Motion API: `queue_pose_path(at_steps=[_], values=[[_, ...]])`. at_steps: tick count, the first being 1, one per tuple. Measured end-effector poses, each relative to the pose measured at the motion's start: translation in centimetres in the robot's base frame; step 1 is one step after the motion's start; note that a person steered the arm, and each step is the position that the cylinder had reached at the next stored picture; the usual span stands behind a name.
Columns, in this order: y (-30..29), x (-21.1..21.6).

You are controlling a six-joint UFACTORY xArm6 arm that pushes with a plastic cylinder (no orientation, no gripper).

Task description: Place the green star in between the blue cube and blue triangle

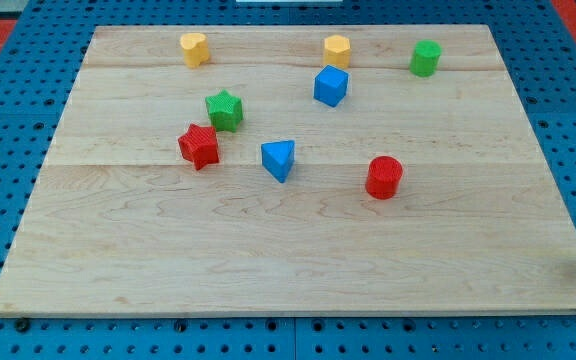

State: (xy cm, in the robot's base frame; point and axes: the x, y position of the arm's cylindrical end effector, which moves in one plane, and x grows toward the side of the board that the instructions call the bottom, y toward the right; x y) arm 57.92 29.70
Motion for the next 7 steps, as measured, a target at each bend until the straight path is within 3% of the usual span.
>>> queue_pose_path(at_steps=[5, 6, 7], values=[[4.1, -0.3], [3.1, -8.5], [-4.2, -10.5]])
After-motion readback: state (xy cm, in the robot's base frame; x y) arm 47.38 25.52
